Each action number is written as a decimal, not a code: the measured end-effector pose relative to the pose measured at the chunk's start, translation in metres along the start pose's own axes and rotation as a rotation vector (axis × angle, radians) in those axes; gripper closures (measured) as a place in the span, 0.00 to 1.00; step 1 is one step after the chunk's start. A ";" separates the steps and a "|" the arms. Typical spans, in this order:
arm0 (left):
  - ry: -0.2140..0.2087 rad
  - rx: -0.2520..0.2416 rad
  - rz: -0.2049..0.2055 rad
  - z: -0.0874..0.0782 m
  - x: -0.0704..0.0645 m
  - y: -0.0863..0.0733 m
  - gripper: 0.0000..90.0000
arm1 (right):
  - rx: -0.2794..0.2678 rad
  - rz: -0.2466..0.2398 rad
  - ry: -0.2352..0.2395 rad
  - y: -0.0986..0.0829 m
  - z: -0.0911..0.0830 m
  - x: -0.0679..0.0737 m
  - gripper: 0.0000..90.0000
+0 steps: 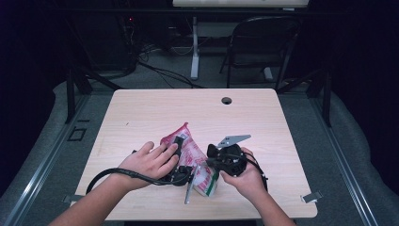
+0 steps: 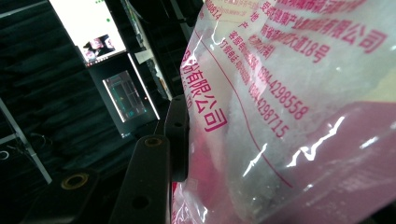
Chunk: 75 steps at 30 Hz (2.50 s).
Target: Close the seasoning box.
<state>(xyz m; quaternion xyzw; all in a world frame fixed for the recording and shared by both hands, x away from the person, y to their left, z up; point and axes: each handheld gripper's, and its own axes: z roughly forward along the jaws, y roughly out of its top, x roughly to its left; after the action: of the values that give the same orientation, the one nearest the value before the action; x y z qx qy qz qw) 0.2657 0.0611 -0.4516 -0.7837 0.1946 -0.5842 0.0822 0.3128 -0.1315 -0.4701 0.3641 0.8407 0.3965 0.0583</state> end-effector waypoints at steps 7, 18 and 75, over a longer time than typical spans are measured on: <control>0.009 0.000 0.013 0.000 0.001 0.000 0.77 | -0.003 0.002 0.000 0.000 0.000 0.000 1.00; 0.012 -0.002 -0.002 0.000 0.000 0.000 0.77 | -0.001 0.000 0.000 0.000 0.000 0.000 1.00; 0.024 -0.011 0.022 0.000 0.004 0.002 0.76 | 0.012 -0.002 0.005 -0.001 0.002 -0.001 1.00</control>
<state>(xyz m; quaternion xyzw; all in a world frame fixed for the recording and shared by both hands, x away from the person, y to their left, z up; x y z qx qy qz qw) 0.2658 0.0577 -0.4492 -0.7749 0.2074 -0.5913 0.0822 0.3136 -0.1311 -0.4728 0.3627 0.8434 0.3925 0.0544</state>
